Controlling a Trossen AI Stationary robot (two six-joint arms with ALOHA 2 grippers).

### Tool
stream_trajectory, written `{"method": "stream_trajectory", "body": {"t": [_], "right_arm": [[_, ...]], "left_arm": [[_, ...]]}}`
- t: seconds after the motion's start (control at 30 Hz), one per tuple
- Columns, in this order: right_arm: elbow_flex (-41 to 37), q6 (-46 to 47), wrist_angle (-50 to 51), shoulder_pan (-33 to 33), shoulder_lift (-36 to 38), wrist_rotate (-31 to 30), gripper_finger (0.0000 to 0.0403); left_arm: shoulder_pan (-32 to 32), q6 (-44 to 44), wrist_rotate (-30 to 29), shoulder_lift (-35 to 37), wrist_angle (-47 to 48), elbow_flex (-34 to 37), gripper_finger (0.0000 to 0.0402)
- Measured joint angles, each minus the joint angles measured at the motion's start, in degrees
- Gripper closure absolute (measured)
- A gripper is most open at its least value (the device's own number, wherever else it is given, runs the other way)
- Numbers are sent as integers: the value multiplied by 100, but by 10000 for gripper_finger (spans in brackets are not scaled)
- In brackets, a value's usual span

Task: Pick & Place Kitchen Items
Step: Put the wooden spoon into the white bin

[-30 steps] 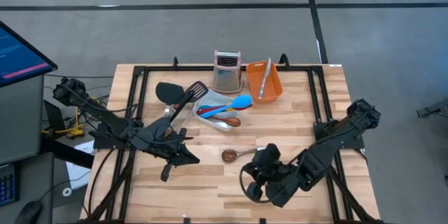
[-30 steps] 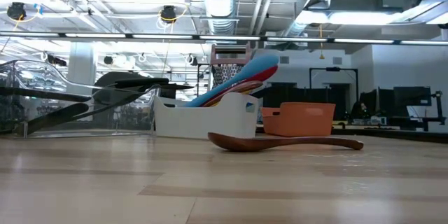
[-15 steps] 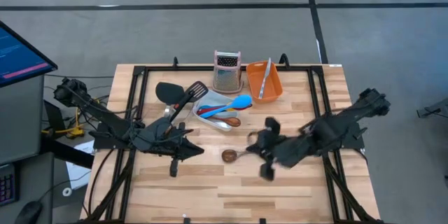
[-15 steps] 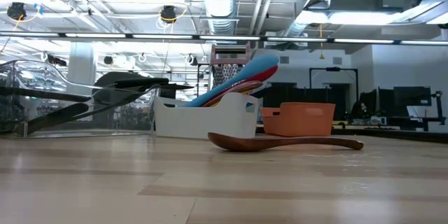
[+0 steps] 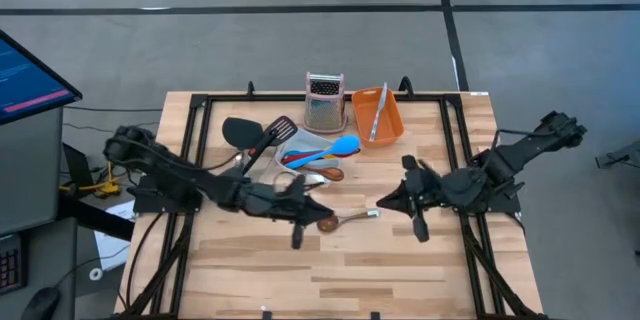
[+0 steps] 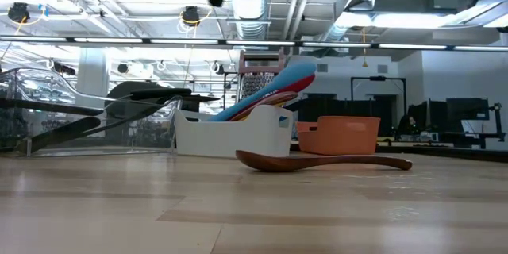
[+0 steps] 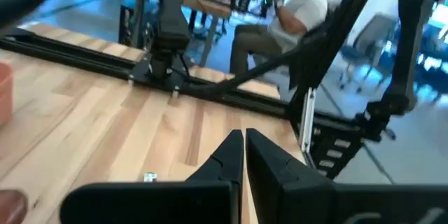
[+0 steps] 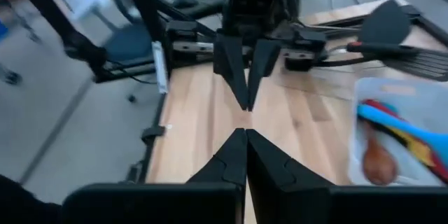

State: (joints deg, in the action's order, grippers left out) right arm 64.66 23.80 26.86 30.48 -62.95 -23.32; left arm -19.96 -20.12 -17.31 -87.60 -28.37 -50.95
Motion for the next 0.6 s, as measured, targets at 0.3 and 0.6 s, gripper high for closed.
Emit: {"method": "stream_trajectory", "body": {"t": [0.3,0.6], "right_arm": [[-2234,-191,-2340,-284,1519,467,403],[-3321,-190,-2920,-405,2700,552,403]], "left_arm": [[539,81,270,-525,2814,-1599,400],[1009,21,596,-1172,3095,-1977,400]]}}
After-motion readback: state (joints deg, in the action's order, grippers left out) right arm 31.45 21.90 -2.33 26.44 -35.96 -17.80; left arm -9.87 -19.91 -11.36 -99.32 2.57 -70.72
